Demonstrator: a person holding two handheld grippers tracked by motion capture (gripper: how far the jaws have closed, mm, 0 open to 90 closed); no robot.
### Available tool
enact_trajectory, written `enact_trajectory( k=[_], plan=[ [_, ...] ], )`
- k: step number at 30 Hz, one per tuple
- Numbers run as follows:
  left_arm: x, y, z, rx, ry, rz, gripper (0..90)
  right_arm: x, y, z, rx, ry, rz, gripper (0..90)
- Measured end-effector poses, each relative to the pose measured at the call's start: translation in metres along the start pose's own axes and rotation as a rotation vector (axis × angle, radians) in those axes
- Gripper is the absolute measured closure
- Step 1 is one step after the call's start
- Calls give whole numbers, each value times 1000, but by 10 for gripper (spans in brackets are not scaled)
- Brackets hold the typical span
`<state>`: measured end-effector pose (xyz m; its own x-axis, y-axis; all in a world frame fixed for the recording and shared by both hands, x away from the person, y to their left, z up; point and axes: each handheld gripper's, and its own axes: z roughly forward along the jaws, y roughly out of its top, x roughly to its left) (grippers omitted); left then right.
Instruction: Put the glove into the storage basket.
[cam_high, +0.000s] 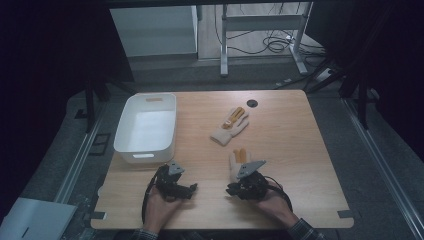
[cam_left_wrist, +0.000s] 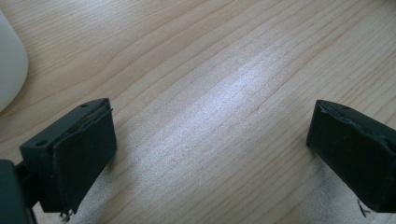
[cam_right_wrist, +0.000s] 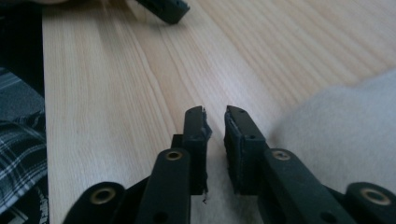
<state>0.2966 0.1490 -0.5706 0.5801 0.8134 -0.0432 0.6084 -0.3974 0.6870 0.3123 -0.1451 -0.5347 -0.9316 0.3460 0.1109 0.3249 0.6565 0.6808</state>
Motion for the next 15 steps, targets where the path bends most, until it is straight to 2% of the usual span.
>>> enact_trajectory(
  k=[5,6,7,10,15],
  plan=[
    [0,0,0,-3,0,-4,14,-9,13,-4,-23,-22,-2,707],
    [0,0,0,-3,0,-4,14,-11,15,-5,-29,-38,-4,700],
    [0,0,0,-3,0,-4,14,-15,18,-7,-35,-58,-3,695],
    [0,0,0,-2,1,-1,14,-30,25,-11,-57,-77,28,684],
    [0,0,0,1,0,3,14,-52,35,-14,-65,-139,50,655]
  ],
)
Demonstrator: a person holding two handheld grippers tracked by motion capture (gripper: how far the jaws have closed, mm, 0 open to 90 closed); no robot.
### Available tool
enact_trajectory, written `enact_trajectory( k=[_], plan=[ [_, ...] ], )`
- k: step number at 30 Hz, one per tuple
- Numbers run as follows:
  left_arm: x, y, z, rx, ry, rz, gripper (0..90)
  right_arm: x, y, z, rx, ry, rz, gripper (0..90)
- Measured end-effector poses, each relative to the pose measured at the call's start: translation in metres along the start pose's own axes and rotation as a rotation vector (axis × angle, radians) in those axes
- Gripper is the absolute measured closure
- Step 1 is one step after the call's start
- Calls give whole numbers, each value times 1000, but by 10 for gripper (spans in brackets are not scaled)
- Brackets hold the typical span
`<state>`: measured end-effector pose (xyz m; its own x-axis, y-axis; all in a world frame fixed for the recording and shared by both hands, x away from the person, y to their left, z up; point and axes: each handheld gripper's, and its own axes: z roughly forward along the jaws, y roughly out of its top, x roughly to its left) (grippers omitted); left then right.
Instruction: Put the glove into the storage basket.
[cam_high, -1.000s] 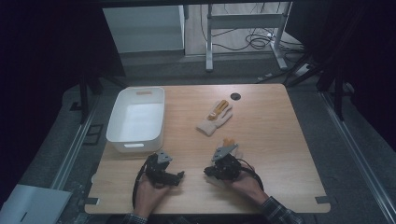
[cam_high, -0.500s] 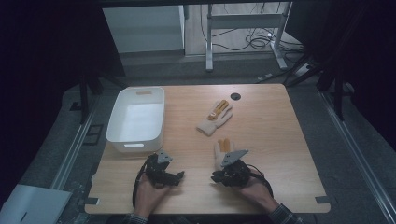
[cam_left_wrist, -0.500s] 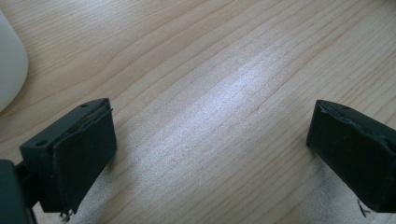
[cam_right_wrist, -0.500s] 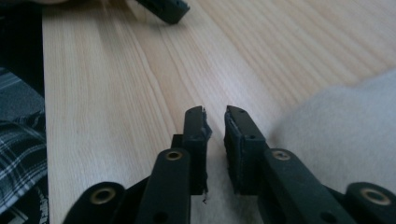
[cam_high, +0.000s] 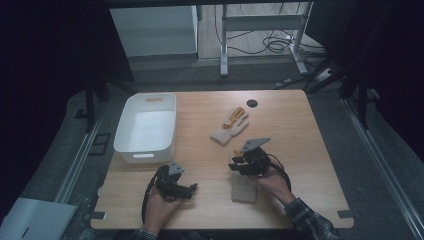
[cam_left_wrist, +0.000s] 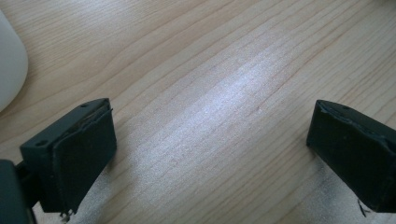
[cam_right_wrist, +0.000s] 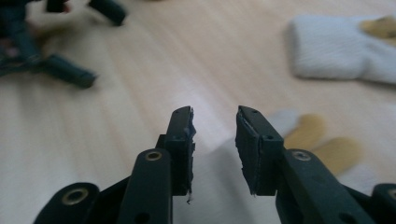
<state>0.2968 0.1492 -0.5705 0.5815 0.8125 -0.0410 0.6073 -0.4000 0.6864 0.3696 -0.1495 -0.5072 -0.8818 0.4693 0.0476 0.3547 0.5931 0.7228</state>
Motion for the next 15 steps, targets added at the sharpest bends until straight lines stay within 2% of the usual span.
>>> enact_trajectory(
  k=[2,6,15],
  plan=[
    [0,0,0,-1,-1,-3,14,-8,5,2,-4,-19,20,633],
    [0,0,0,-1,-1,-3,15,-20,14,7,-6,-59,25,604],
    [0,0,0,-1,-1,-3,14,-47,27,25,-6,-114,79,548]
  ],
)
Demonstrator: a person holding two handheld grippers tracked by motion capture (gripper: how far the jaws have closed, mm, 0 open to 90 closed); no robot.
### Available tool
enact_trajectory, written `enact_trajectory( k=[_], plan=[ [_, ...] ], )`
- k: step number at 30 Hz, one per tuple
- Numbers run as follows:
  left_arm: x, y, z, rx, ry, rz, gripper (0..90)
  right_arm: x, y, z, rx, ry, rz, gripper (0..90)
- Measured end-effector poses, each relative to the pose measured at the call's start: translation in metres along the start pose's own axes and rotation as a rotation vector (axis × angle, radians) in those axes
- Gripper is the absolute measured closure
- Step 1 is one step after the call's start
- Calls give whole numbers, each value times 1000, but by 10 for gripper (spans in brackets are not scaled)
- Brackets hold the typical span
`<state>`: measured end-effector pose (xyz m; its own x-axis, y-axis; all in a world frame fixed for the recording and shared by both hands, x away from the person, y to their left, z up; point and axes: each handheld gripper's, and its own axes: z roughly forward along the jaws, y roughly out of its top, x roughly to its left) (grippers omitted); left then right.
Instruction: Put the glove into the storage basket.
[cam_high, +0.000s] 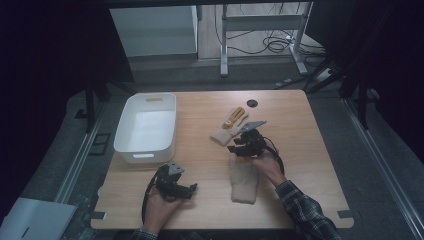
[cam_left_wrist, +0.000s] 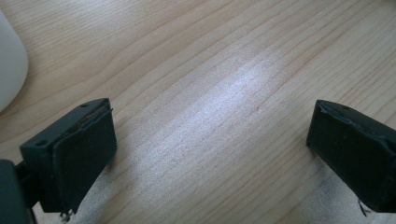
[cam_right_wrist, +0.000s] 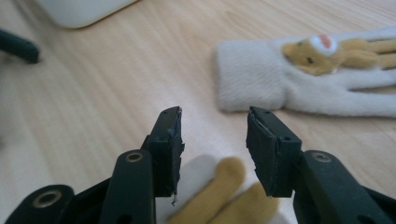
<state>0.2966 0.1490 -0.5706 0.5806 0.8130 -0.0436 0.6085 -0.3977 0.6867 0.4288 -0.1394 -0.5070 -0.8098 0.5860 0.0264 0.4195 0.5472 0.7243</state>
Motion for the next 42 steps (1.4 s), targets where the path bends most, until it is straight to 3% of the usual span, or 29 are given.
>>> enact_trajectory(
  k=[9,20,34,42],
  plan=[
    [0,0,0,0,1,1,14,-23,12,13,-6,-58,33,479],
    [0,0,0,-1,1,1,15,-52,29,35,-1,-133,27,386],
    [0,0,0,-2,-1,2,16,-67,44,71,3,-164,40,341],
    [0,0,0,-2,-3,3,17,-73,41,92,35,-193,27,349]
  ],
)
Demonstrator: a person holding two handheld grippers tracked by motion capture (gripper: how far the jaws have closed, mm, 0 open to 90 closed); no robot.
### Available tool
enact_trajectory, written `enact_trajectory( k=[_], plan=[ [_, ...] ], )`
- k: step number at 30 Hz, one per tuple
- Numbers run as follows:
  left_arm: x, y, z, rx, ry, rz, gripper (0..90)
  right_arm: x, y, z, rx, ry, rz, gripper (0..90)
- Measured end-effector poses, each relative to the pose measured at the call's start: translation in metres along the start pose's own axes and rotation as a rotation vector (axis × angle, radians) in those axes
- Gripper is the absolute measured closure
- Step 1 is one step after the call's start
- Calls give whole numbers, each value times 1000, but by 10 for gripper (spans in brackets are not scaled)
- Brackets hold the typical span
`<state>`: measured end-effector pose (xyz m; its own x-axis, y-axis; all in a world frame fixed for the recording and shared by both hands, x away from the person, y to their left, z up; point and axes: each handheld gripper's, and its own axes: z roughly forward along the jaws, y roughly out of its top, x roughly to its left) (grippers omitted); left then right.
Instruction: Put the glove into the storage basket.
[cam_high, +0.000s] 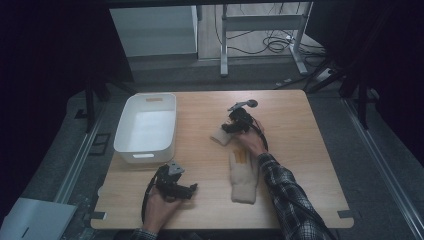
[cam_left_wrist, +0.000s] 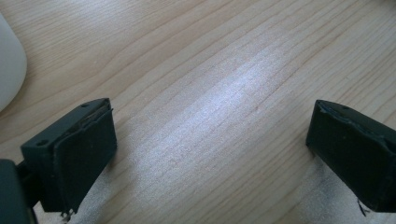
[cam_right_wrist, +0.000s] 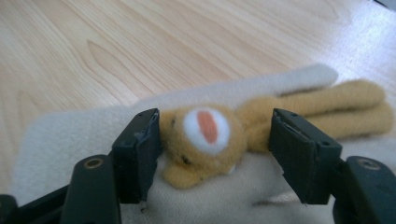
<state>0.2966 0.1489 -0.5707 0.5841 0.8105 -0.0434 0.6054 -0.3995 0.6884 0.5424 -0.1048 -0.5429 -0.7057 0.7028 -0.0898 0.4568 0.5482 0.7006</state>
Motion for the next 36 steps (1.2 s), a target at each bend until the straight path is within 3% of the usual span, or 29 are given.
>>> enact_trajectory(
  k=[5,11,19,36],
  plan=[
    [0,0,0,0,0,0,17,-2,-5,2,-6,21,32,564],
    [0,0,0,0,0,0,17,1,-3,-1,7,8,33,638],
    [0,0,0,0,0,0,17,-3,0,-20,-18,41,57,648],
    [0,0,0,1,0,1,17,-3,9,-84,-89,108,34,645]
  ],
)
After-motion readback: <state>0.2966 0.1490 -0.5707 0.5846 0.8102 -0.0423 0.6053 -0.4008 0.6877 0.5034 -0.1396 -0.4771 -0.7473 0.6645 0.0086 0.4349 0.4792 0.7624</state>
